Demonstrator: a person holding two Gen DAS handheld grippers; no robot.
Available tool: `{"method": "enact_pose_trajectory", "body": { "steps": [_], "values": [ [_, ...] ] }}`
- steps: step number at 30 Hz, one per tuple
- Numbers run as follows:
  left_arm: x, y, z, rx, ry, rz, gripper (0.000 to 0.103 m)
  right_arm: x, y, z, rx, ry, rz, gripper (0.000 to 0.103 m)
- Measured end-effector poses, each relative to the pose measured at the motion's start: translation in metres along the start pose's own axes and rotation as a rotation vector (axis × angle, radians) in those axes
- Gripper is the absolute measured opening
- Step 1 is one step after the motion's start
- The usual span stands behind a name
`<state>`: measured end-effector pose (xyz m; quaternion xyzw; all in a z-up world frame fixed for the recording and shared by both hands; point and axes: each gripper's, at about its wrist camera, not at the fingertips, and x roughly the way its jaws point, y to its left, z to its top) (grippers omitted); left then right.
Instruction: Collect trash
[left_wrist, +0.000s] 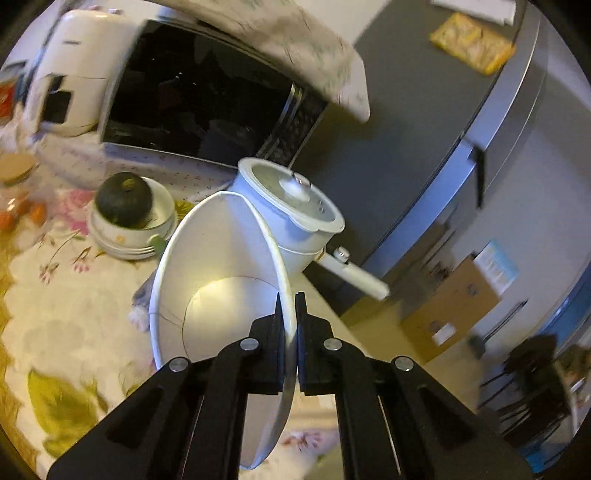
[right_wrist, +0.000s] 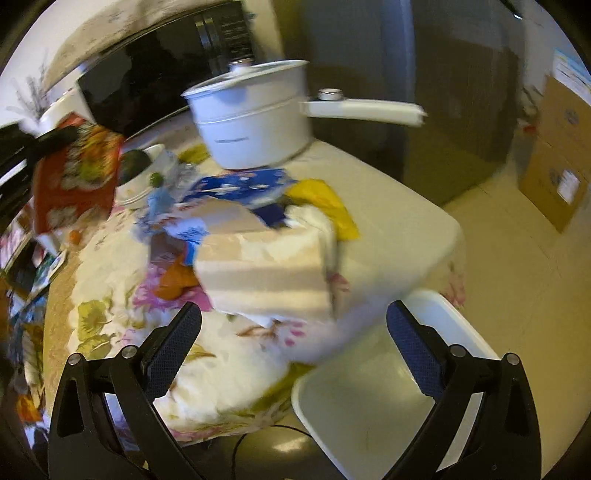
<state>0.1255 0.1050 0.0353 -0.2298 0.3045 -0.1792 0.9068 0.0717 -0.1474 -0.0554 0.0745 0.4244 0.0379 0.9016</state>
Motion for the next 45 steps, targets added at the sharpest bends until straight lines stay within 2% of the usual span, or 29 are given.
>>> {"method": "enact_pose_trajectory", "body": {
  "steps": [5,7,9,12,18,20,21,23,24,25,27,28,32,45],
  "values": [
    [-0.041,0.033,-0.014,-0.104,-0.042,-0.048,0.004,0.012,0.006,0.018,0.093,0.073,0.172,0.094],
    [-0.045,0.042,-0.018,-0.106,-0.032,-0.049,0.004,0.015,0.013,0.027,0.108,0.091,0.203,0.088],
    [-0.046,0.049,-0.022,-0.106,-0.021,-0.042,0.004,0.013,0.022,0.037,0.073,0.052,0.172,0.086],
    [-0.044,0.059,-0.029,-0.117,0.012,-0.042,0.004,0.013,0.040,0.051,-0.099,-0.022,0.049,0.082],
    [-0.038,0.062,-0.039,-0.105,0.052,-0.048,0.004,0.038,0.058,0.061,-0.388,-0.006,-0.018,0.077],
    [-0.037,0.059,-0.039,-0.099,0.056,-0.050,0.004,0.043,0.059,0.060,-0.411,0.009,0.005,0.065],
    [-0.036,0.058,-0.039,-0.095,0.055,-0.049,0.004,0.045,0.060,0.059,-0.418,0.018,0.016,0.053],
    [-0.038,0.058,-0.038,-0.094,0.048,-0.046,0.004,0.043,0.061,0.054,-0.431,0.010,0.016,0.048],
    [-0.039,0.059,-0.037,-0.098,0.041,-0.043,0.004,0.043,0.064,0.053,-0.451,0.003,0.007,0.043],
    [-0.040,0.061,-0.036,-0.102,0.035,-0.040,0.004,0.041,0.065,0.051,-0.461,-0.003,0.000,0.026],
    [-0.044,0.067,-0.032,-0.122,0.022,-0.035,0.004,0.039,0.067,0.051,-0.461,-0.008,0.002,0.009],
    [-0.045,0.071,-0.030,-0.137,0.015,-0.031,0.004,0.038,0.068,0.051,-0.459,-0.007,0.011,0.004],
    [-0.049,0.082,-0.028,-0.167,0.006,-0.018,0.004,0.034,0.079,0.041,-0.486,-0.002,0.033,0.002],
    [-0.061,0.090,-0.021,-0.198,-0.035,-0.010,0.004,-0.001,0.113,0.050,-0.467,-0.205,0.030,0.001]
  ]
}}
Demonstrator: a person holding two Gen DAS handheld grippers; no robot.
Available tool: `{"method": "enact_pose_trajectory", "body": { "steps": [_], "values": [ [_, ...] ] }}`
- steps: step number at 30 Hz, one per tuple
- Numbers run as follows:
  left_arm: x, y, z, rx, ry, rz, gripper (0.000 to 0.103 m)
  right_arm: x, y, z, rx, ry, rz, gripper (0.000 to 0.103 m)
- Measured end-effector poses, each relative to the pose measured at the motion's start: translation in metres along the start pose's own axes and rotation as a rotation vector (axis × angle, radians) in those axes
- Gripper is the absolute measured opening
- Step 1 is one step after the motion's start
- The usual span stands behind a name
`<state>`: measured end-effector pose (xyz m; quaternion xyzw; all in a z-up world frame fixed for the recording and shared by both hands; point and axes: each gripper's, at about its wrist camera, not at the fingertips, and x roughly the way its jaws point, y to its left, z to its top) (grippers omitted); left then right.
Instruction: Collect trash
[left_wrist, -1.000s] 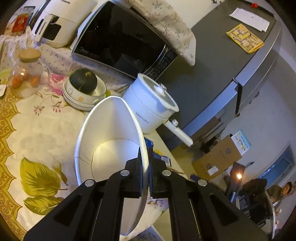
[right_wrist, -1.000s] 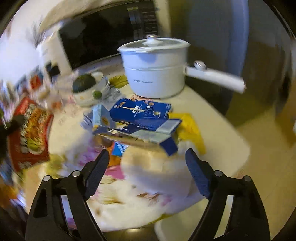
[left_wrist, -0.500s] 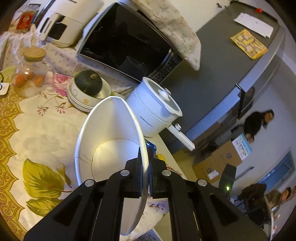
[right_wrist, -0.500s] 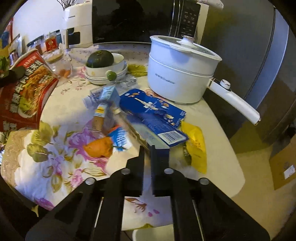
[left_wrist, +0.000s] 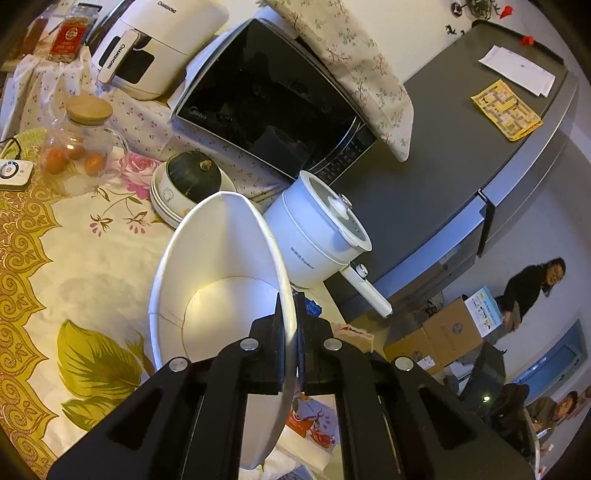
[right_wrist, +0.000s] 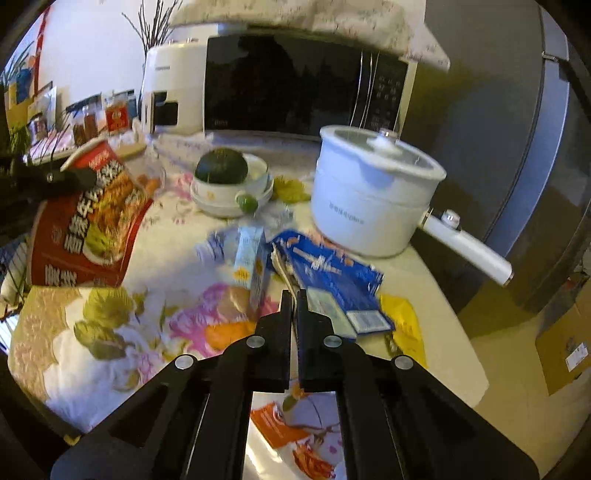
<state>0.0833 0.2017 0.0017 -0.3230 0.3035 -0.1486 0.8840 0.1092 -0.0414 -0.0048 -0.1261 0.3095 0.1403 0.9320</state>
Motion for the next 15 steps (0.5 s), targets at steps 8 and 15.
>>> {"method": "enact_pose_trajectory", "body": {
  "steps": [8,15],
  "values": [
    [0.002,-0.001,0.001,-0.004,0.003,-0.008,0.004,-0.024,0.000,0.012,-0.016,-0.089,-0.032,0.001],
    [0.006,-0.002,0.001,0.000,0.010,-0.014,0.004,-0.039,-0.005,0.016,-0.010,-0.130,-0.068,0.001]
  ]
}}
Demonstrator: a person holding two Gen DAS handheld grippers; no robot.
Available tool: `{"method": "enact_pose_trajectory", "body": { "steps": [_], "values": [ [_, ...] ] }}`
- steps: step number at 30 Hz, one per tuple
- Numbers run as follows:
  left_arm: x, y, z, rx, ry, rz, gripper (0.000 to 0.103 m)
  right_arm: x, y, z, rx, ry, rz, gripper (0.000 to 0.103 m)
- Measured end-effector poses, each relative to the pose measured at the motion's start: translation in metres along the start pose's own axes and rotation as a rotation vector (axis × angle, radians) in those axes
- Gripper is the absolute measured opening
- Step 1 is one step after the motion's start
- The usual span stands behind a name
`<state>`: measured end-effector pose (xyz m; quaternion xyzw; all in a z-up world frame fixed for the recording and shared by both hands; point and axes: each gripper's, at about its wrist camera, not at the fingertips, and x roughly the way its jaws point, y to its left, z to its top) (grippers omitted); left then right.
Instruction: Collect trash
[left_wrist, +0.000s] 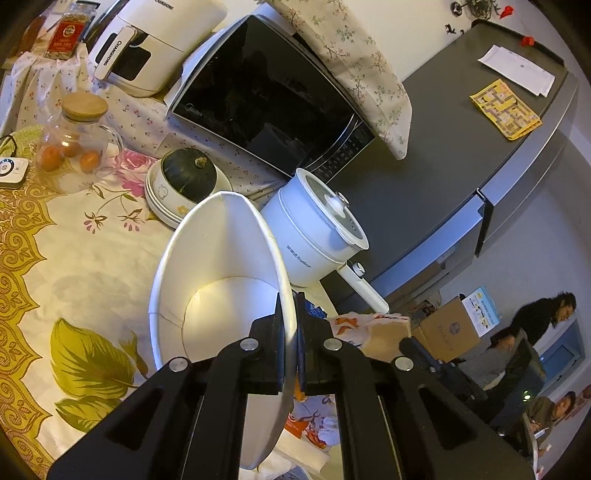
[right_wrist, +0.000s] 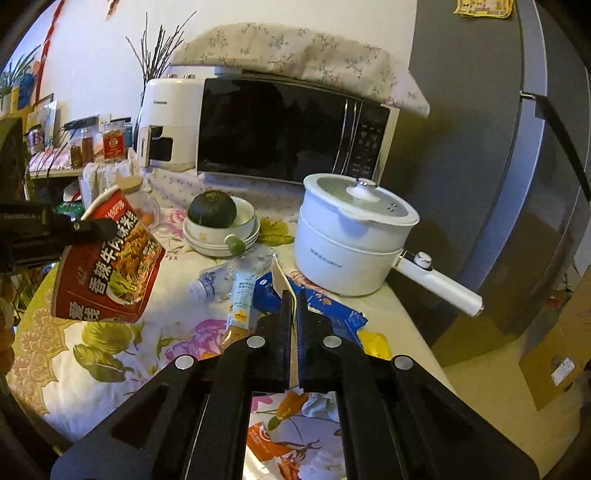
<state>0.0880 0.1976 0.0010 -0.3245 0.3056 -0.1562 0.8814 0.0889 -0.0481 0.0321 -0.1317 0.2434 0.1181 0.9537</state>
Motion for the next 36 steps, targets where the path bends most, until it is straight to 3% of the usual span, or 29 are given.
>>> {"method": "enact_pose_trajectory", "body": {
  "steps": [14,26,31,36],
  "values": [
    [-0.003,-0.013,-0.003,0.012,0.005,-0.055,0.004,-0.032,-0.015,0.004,0.044,-0.022,-0.117,0.001],
    [-0.010,-0.055,-0.020,0.082,0.034,-0.143,0.004,-0.079,-0.033,-0.030,0.160,0.067,-0.162,0.001],
    [-0.007,-0.078,-0.033,0.104,0.070,-0.201,0.004,-0.107,-0.049,-0.043,0.215,0.060,-0.192,0.001],
    [0.005,-0.111,-0.059,0.142,0.154,-0.277,0.004,-0.130,-0.070,-0.069,0.257,0.086,-0.238,0.001]
  ]
}}
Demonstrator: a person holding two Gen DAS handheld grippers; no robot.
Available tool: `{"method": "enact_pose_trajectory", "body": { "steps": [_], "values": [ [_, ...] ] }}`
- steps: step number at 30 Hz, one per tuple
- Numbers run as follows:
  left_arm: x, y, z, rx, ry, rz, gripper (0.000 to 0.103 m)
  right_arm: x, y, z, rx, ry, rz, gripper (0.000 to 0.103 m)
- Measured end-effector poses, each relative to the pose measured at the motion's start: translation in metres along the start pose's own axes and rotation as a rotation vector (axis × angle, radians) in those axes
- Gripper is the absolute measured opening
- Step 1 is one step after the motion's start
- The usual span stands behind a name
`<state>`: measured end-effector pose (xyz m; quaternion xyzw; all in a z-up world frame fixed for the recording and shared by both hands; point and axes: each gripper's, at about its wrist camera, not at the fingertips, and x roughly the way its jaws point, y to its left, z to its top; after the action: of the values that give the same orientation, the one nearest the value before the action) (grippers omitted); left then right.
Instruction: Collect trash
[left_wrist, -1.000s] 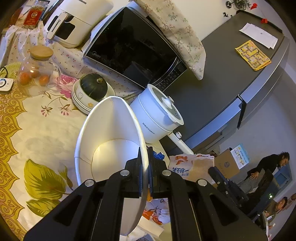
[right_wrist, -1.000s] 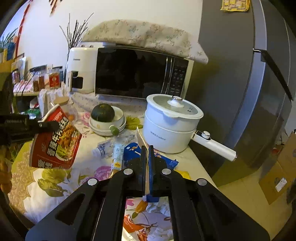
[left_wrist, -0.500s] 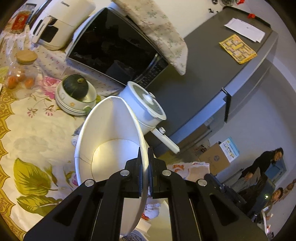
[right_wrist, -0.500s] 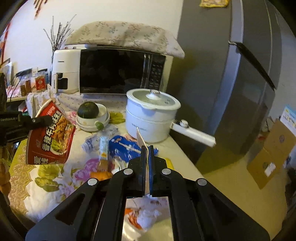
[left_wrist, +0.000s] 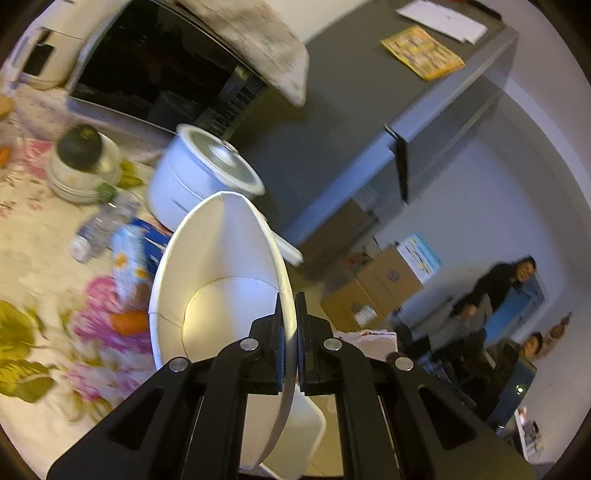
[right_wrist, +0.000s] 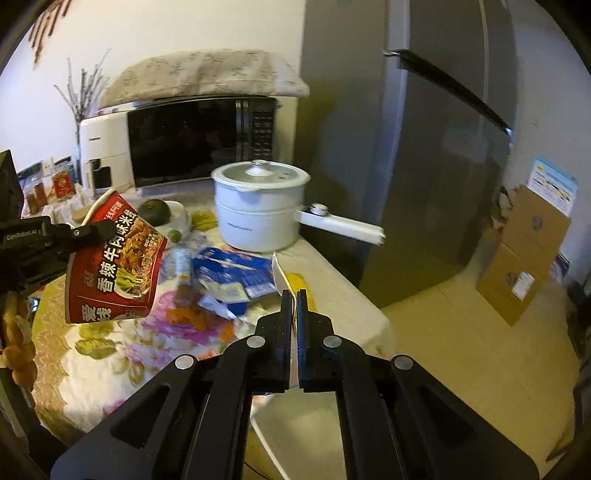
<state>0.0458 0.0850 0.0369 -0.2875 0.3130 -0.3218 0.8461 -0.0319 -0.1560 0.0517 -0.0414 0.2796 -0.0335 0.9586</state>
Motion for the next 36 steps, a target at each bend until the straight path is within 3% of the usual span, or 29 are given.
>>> {"method": "enact_pose_trajectory", "body": {
  "steps": [8,16,19,21,23,24,28,33,36],
  "values": [
    [0.060,-0.042,-0.046,0.035,0.174,-0.088,0.004,-0.001,-0.053,-0.043,0.085,0.095,-0.079,0.002],
    [0.130,-0.076,-0.106,0.100,0.356,-0.091,0.005,-0.004,-0.094,-0.066,0.171,0.133,-0.111,0.002],
    [0.154,-0.081,-0.132,0.122,0.423,-0.055,0.009,-0.004,-0.101,-0.068,0.184,0.133,-0.113,0.002],
    [0.163,-0.080,-0.144,0.115,0.451,-0.060,0.020,-0.004,-0.105,-0.069,0.191,0.133,-0.111,0.002],
    [0.164,-0.077,-0.148,0.112,0.455,-0.059,0.043,-0.004,-0.108,-0.071,0.193,0.134,-0.113,0.002],
    [0.162,-0.077,-0.148,0.110,0.449,-0.053,0.045,-0.002,-0.109,-0.071,0.196,0.140,-0.112,0.002],
    [0.149,-0.075,-0.137,0.107,0.409,-0.036,0.047,0.002,-0.111,-0.071,0.202,0.152,-0.103,0.002],
    [0.120,-0.064,-0.110,0.121,0.318,0.038,0.050,0.018,-0.107,-0.072,0.199,0.203,-0.095,0.004],
    [0.104,-0.054,-0.095,0.116,0.267,0.080,0.051,0.034,-0.103,-0.073,0.188,0.244,-0.102,0.012]
  ]
}}
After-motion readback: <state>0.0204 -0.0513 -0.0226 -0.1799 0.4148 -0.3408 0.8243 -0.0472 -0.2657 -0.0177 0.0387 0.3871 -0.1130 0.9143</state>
